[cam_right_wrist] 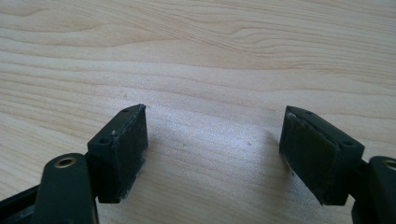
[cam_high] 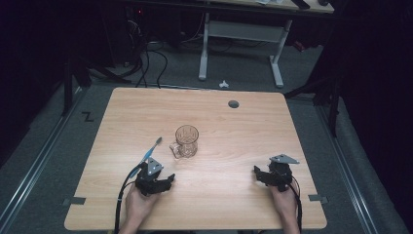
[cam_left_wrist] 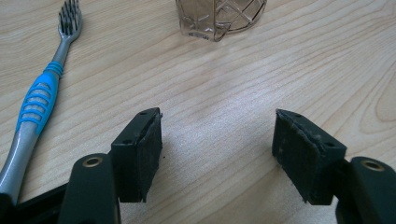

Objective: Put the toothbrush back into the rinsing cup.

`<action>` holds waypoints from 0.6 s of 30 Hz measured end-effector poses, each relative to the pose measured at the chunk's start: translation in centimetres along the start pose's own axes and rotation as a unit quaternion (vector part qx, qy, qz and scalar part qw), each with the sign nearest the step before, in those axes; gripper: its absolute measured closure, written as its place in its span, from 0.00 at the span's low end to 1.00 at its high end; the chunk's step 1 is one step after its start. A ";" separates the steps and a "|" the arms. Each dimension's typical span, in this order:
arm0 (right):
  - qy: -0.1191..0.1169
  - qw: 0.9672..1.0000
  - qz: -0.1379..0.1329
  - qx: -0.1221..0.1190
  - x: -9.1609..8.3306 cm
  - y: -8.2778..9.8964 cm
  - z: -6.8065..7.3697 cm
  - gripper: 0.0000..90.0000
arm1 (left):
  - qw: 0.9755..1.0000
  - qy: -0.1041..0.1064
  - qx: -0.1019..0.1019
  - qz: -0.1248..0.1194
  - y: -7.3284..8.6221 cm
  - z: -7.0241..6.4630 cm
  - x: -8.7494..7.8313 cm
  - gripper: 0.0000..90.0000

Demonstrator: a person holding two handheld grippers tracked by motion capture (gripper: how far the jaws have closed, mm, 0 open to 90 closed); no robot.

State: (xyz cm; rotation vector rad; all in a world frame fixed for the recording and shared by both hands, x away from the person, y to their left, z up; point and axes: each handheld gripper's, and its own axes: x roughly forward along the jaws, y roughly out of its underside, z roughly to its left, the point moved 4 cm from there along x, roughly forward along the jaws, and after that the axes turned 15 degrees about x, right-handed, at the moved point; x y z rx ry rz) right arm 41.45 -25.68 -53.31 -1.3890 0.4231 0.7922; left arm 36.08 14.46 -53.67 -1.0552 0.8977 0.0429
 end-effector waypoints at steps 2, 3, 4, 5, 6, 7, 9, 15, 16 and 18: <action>0.000 1.000 0.000 0.000 0.0 0.0 0.0 0.26 | 1.000 0.000 0.000 0.000 0.0 0.0 0.0 0.37; 0.000 1.000 0.000 0.000 0.0 0.0 0.0 0.26 | 1.000 0.000 0.000 0.000 0.0 0.0 0.0 0.37; 0.000 1.000 0.000 0.000 0.0 0.0 0.0 0.26 | 1.000 0.000 0.000 0.001 0.0 0.0 0.0 0.37; 0.000 1.000 0.000 0.000 0.0 0.0 0.0 0.26 | 1.000 0.000 0.000 0.001 0.0 0.0 0.0 0.37; 0.000 1.000 0.000 0.000 0.0 0.0 0.0 0.26 | 1.000 0.000 0.000 0.000 0.0 0.0 0.0 0.37; 0.000 1.000 0.000 0.000 0.0 0.0 0.0 0.26 | 1.000 0.001 0.000 0.000 0.0 0.0 0.0 0.37; 0.000 1.000 0.000 0.000 0.0 0.0 0.0 0.26 | 1.000 0.001 0.001 0.000 0.0 0.0 0.0 0.37; 0.000 1.000 0.000 0.000 0.0 0.0 0.0 0.26 | 1.000 -0.001 0.000 0.006 -0.1 0.0 0.0 0.37; 0.000 1.000 0.000 0.000 0.0 0.0 0.0 0.26 | 1.000 -0.001 -0.001 0.007 -0.1 0.0 0.0 0.37; 0.000 1.000 0.000 0.000 0.0 0.0 0.0 0.26 | 1.000 0.000 -0.001 0.012 -0.2 0.0 -0.1 0.37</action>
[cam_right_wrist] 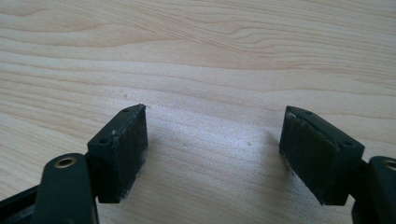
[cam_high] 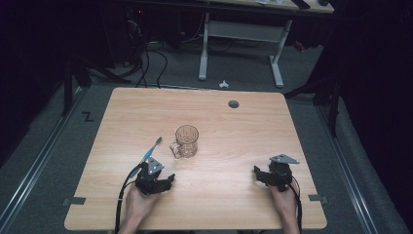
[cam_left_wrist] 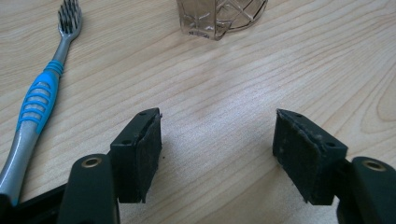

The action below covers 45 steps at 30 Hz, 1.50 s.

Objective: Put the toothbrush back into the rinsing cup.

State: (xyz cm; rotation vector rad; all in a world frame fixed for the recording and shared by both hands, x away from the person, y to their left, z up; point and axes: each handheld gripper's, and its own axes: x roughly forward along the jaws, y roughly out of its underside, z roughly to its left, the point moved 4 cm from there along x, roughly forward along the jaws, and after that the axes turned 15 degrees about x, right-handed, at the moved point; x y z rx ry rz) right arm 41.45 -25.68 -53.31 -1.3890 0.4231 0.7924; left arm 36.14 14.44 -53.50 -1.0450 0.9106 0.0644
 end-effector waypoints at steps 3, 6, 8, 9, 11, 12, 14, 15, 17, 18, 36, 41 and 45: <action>0.000 1.000 0.000 0.000 0.0 0.0 0.0 0.26 | 1.000 0.003 -0.002 0.004 0.0 0.0 -0.1 0.39; 0.000 1.000 0.000 0.000 0.0 0.0 0.0 0.26 | 1.000 0.006 -0.005 0.000 0.0 0.1 -0.4 0.41; 0.000 1.000 0.000 0.000 0.0 0.0 0.0 0.26 | 1.000 0.008 -0.009 -0.003 0.0 0.2 -0.6 0.41; 0.000 1.000 0.000 0.000 0.0 0.0 0.0 0.26 | 1.000 0.009 -0.011 -0.005 0.0 0.3 -0.7 0.42; 0.000 1.000 0.000 0.000 0.0 0.0 0.0 0.26 | 1.000 0.010 -0.013 -0.005 0.0 0.3 -0.8 0.42; 0.000 1.000 0.000 0.000 0.0 0.0 0.0 0.26 | 1.000 0.010 -0.014 -0.005 0.0 0.3 -0.8 0.42; 0.000 1.000 0.000 0.000 0.0 0.0 0.0 0.26 | 1.000 0.013 -0.015 -0.006 0.0 0.3 -0.9 0.42; 0.000 1.000 0.000 0.000 0.0 0.0 0.0 0.26 | 1.000 0.012 -0.014 -0.005 0.1 0.3 -1.0 0.43; 0.000 1.000 0.000 0.000 0.0 0.0 0.0 0.26 | 1.000 0.012 -0.015 -0.006 0.1 0.4 -1.1 0.43; 0.000 1.000 0.000 0.000 0.0 0.0 0.0 0.26 | 1.000 0.012 -0.016 -0.007 0.1 0.5 -1.2 0.43; 0.000 1.000 0.000 0.000 0.0 0.0 0.0 0.26 | 1.000 0.001 -0.027 -0.005 0.5 1.4 -2.4 0.45; 0.000 1.000 0.000 0.000 0.0 0.0 0.0 0.26 | 1.000 0.003 -0.031 -0.003 0.6 1.5 -2.6 0.46; 0.000 1.000 0.000 0.000 0.0 0.0 0.0 0.26 | 1.000 0.003 -0.031 0.000 0.7 1.7 -2.8 0.46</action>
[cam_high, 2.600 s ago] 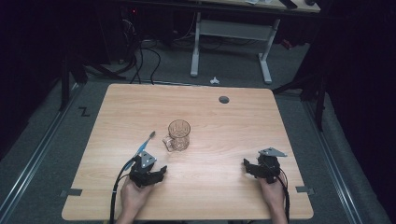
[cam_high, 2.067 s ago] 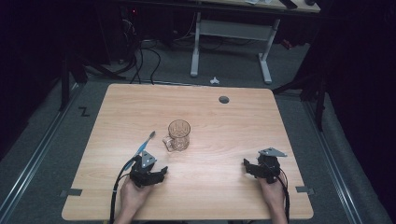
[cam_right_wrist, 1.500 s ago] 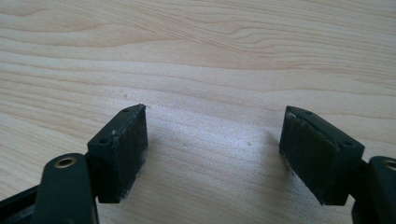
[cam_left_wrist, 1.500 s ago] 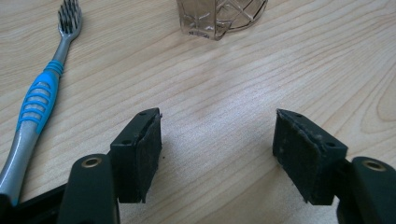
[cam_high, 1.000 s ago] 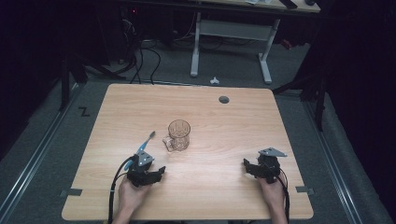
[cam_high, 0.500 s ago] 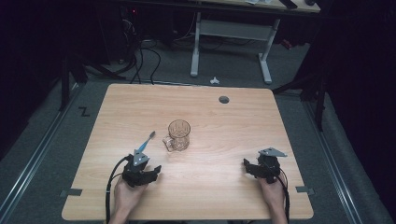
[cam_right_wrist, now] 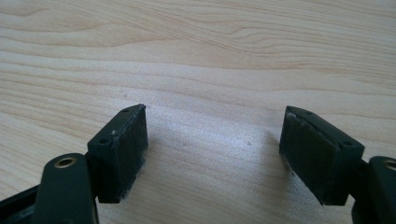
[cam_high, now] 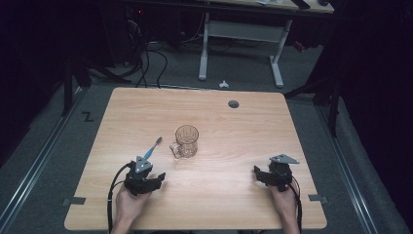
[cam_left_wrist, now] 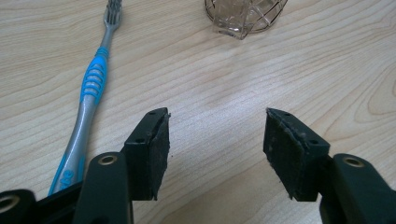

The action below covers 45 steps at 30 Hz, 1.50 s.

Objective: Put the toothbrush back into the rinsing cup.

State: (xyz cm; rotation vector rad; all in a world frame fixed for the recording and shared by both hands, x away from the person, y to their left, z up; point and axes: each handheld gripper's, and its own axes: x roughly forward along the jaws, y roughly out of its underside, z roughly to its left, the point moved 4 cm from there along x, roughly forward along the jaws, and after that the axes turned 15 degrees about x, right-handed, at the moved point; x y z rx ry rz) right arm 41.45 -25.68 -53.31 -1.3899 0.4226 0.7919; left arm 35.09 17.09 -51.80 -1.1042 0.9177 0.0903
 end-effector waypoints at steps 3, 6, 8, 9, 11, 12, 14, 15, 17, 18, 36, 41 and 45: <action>0.000 1.000 0.000 0.000 0.0 0.0 0.0 0.26 | 1.000 -0.003 0.000 0.002 0.1 0.2 -0.3 0.46; 0.000 1.000 0.000 0.000 0.0 0.0 0.0 0.26 | 1.000 -0.004 -0.005 0.004 0.3 0.5 -0.5 0.46; 0.000 1.000 0.000 0.000 0.0 0.0 0.0 0.26 | 1.000 -0.005 -0.006 0.006 0.4 0.7 -0.7 0.46; 0.000 1.000 0.000 0.000 0.0 0.0 0.0 0.26 | 1.000 -0.008 -0.005 0.007 0.4 0.8 -0.8 0.46; 0.000 1.000 0.000 0.000 0.0 0.0 0.0 0.26 | 1.000 -0.010 -0.005 0.007 0.5 0.9 -1.1 0.47; 0.000 1.000 0.000 0.000 0.0 0.0 0.0 0.26 | 1.000 -0.010 -0.005 0.007 0.5 0.9 -1.1 0.47; 0.000 1.000 0.000 0.000 0.0 0.0 0.0 0.26 | 1.000 -0.012 -0.008 0.004 0.5 1.2 -1.5 0.49; 0.000 1.000 0.000 0.000 0.0 0.0 0.0 0.26 | 1.000 -0.012 -0.008 0.004 0.5 1.3 -1.6 0.50; 0.000 1.000 0.000 0.000 0.0 0.0 0.0 0.26 | 1.000 -0.013 -0.008 0.006 0.5 1.5 -1.7 0.51; 0.000 1.000 0.000 0.000 0.0 0.0 0.0 0.26 | 1.000 -0.013 -0.008 0.006 0.5 1.5 -1.7 0.51; 0.000 1.000 0.000 0.000 0.0 0.0 0.0 0.26 | 1.000 -0.019 0.000 0.024 0.2 4.0 -2.3 0.56; 0.000 1.000 0.000 0.000 0.0 0.0 0.0 0.26 | 0.999 -0.018 0.007 0.035 -0.2 4.6 -2.0 0.57; 0.000 1.000 0.000 0.000 0.0 0.0 0.0 0.26 | 0.999 -0.017 0.008 0.044 -0.5 5.1 -1.7 0.57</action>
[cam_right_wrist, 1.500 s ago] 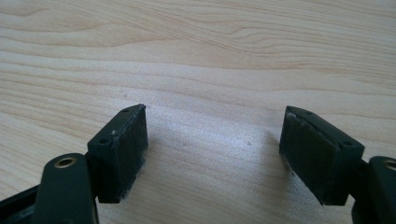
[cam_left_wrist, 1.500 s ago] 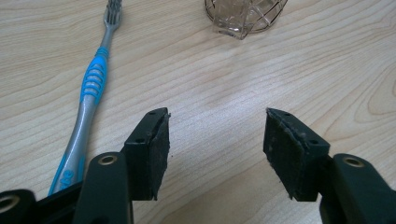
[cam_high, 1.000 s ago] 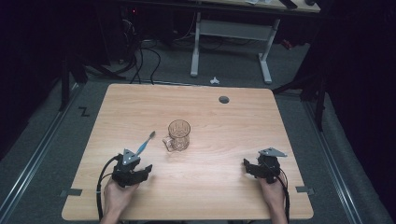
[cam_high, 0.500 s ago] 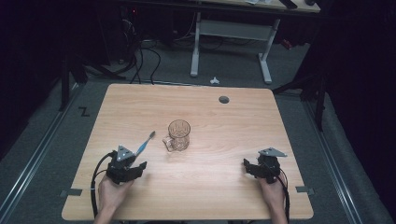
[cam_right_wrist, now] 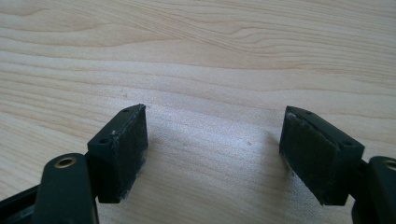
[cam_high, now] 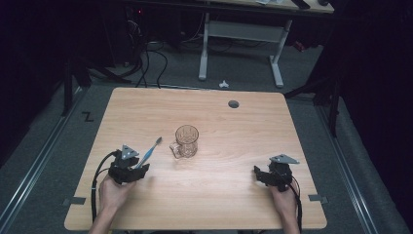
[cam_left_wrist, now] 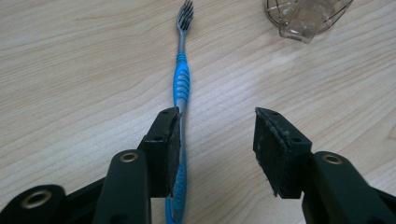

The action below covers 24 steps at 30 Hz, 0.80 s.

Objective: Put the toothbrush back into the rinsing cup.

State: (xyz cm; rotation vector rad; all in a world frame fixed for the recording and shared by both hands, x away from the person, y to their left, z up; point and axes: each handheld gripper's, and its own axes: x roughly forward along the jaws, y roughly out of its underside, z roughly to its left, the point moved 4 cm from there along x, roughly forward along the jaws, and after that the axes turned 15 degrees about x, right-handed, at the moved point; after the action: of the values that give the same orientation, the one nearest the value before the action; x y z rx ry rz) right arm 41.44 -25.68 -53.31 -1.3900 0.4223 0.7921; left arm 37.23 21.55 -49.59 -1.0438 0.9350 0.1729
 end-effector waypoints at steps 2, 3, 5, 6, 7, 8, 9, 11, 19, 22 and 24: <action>0.000 1.000 0.000 0.000 0.0 0.0 0.0 0.26 | 1.000 0.001 0.001 0.002 -0.1 0.1 0.0 0.58; 0.000 1.000 0.000 0.000 0.0 0.0 0.0 0.26 | 1.000 0.001 -0.001 0.002 -0.4 0.3 0.1 0.58; 0.000 1.000 0.000 0.000 0.0 0.0 0.0 0.26 | 1.000 0.000 0.001 0.009 -0.6 0.5 0.2 0.57; 0.000 1.000 0.000 0.000 0.0 0.0 0.0 0.26 | 1.000 -0.001 0.001 0.009 -0.7 0.7 0.2 0.57; 0.000 1.000 0.000 0.000 0.0 0.0 0.0 0.26 | 1.000 -0.001 0.001 0.009 -0.7 0.7 0.2 0.57; 0.000 1.000 0.000 0.000 0.0 0.0 0.0 0.26 | 1.000 0.000 0.002 0.010 -1.1 0.9 0.2 0.56; 0.000 1.000 0.000 0.000 0.0 0.0 0.0 0.26 | 1.000 0.001 0.001 0.009 -1.3 1.0 0.3 0.56; 0.000 1.000 0.000 0.000 0.0 0.0 0.0 0.26 | 1.000 0.001 0.004 0.011 -1.6 1.1 0.3 0.56; 0.000 1.000 0.000 0.000 0.0 0.0 0.0 0.26 | 1.000 0.002 0.014 0.019 -3.3 1.6 0.7 0.59; 0.000 1.000 0.000 0.000 0.0 0.0 0.0 0.26 | 1.000 0.004 0.011 0.023 -3.6 1.8 0.9 0.60; 0.000 1.000 0.000 0.000 0.0 0.0 0.0 0.26 | 1.000 0.005 0.014 0.027 -4.0 1.9 1.1 0.60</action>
State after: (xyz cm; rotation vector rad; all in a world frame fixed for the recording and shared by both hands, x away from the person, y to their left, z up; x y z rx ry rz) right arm 41.43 -25.68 -53.31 -1.3904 0.4223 0.7917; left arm 41.13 20.68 -47.42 -0.9941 0.9729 0.1990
